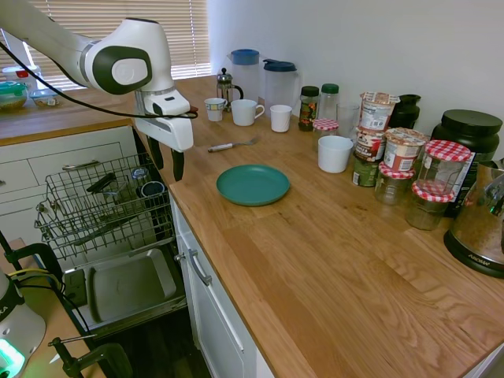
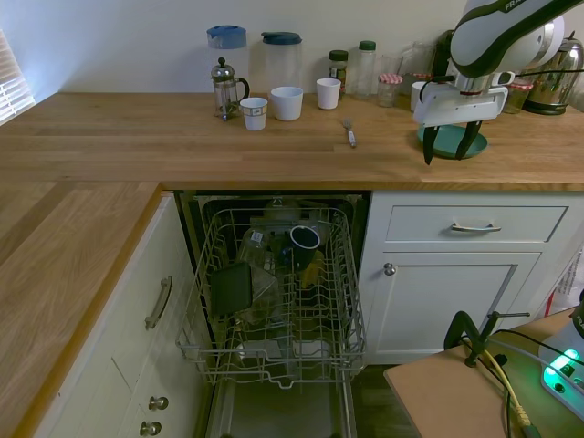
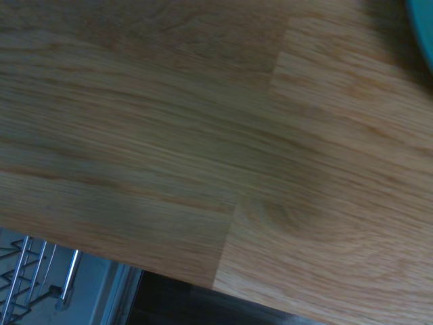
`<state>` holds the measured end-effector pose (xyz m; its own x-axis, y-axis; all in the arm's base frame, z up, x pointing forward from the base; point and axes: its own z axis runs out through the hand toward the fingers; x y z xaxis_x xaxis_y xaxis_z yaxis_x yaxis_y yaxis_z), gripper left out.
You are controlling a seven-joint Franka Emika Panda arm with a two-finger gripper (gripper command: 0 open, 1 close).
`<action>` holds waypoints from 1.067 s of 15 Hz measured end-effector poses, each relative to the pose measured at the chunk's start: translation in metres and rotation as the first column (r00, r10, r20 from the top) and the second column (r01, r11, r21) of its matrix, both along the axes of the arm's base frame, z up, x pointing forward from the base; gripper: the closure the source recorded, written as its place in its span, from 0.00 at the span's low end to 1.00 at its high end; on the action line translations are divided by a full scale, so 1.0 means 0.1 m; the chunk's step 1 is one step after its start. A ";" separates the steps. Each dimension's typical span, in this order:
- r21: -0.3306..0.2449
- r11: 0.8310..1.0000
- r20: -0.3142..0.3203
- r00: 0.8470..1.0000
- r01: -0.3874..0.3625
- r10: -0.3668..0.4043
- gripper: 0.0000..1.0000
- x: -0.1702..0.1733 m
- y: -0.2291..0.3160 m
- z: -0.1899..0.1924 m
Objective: Put the fork in the dishwasher
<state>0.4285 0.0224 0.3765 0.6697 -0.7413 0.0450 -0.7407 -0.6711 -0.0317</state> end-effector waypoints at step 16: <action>0.075 0.944 0.129 0.936 0.320 -0.328 0.00 1.97 0.87 0.49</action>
